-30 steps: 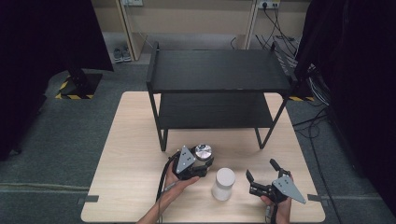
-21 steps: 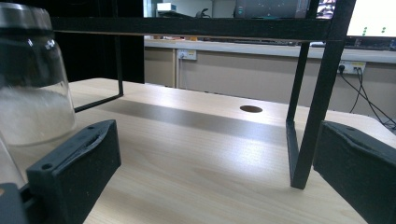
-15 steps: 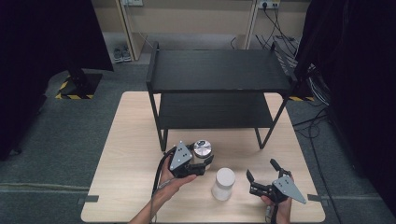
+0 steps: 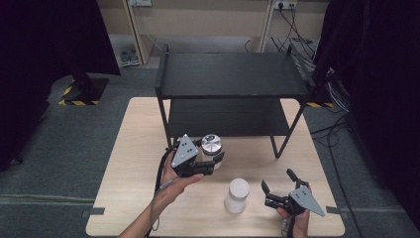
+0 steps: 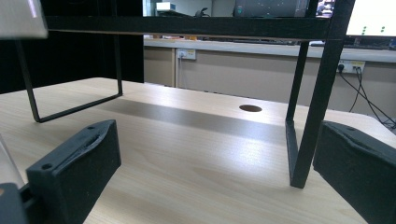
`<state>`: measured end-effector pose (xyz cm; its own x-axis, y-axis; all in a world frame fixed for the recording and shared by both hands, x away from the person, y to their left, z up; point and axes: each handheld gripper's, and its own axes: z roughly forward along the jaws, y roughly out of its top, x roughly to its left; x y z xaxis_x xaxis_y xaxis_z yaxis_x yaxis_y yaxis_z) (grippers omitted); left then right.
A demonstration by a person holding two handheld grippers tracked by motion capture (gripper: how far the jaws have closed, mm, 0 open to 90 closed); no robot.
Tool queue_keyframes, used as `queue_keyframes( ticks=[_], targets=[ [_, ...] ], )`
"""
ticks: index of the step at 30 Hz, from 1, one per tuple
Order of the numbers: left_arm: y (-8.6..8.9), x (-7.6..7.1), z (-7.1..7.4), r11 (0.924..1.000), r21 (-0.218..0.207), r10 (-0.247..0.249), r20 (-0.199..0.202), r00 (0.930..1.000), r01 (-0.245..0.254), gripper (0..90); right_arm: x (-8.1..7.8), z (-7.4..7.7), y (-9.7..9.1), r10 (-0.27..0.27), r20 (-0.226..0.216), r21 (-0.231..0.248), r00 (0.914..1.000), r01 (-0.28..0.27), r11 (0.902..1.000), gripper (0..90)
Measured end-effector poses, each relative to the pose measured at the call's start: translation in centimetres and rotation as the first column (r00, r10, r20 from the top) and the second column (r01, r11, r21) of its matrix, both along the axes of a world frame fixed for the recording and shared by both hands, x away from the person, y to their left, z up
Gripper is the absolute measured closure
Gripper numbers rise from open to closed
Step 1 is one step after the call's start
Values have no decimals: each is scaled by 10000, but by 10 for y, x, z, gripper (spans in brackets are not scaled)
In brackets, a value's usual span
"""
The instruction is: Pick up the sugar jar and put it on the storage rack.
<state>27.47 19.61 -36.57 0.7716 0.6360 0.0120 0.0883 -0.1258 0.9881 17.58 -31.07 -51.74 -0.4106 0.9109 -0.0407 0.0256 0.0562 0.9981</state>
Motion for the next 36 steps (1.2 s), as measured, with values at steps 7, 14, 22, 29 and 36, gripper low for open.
queue_keyframes(
  ticks=[7, 14, 22, 29, 36],
  targets=[
    [2, 2, 28, 9999, -59, -145, 178, 9997, 146, 313, 0, 0, 0, -26, -1, 4, 10000, 26, 10000, 8],
    [3, 5, 56, 10000, -6, -96, 380, 9992, 96, 313, 0, 0, 1, -39, -5, -33, 10000, 39, 10000, 3],
    [4, 12, 88, 9998, 66, -203, 233, 9995, 201, 313, 0, 0, 1, -37, -9, -16, 10000, 37, 10000, 2],
    [4, 19, 118, 9995, 170, -264, 26, 9996, 264, 313, 0, 0, 1, -61, 0, 11, 10000, 61, 10000, 2],
    [2, 25, 140, 9997, 110, -215, -87, 9997, 216, 312, 0, -1, 0, -45, 7, 34, 10000, 45, 10000, 1]
  ],
)
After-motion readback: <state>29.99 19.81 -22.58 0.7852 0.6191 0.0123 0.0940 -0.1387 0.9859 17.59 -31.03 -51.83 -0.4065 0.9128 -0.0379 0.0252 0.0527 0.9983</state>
